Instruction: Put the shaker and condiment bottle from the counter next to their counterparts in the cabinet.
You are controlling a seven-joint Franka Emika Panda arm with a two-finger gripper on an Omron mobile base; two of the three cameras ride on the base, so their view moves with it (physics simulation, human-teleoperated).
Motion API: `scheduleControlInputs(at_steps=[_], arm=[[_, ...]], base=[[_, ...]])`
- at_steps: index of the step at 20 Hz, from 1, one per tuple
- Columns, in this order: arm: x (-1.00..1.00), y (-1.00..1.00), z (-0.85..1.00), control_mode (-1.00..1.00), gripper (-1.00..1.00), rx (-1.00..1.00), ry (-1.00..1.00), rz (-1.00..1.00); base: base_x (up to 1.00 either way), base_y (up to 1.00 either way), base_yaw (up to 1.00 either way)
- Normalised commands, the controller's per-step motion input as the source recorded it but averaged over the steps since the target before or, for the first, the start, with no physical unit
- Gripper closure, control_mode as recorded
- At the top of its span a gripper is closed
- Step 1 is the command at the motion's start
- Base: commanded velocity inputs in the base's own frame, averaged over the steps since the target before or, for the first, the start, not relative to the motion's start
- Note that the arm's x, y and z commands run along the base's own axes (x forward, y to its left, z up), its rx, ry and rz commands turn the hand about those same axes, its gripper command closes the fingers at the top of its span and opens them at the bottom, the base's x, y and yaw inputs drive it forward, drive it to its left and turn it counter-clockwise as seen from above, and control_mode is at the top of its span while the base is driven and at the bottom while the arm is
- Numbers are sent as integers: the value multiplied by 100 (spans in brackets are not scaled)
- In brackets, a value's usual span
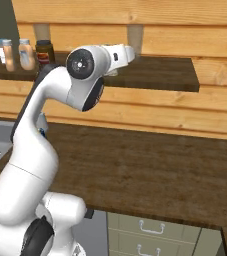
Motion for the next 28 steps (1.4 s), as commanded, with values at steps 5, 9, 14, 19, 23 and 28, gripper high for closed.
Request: scheduleControlInputs(at_steps=[5,9,14,19,23,28], arm=[[7,-67,-7,-100,100,17,0,-1],[0,-17,0,-100,100,4,0,0],[50,1,-13,-100,100,6,0,1],[47,0,-12,-100,100,7,0,4],[21,-1,-4,-100,100,7,0,8],[2,0,-3,-100,100,0,0,1]], base=[[0,0,0],[0,0,0],[0,0,0],[0,0,0],[0,0,0],[0,0,0]])
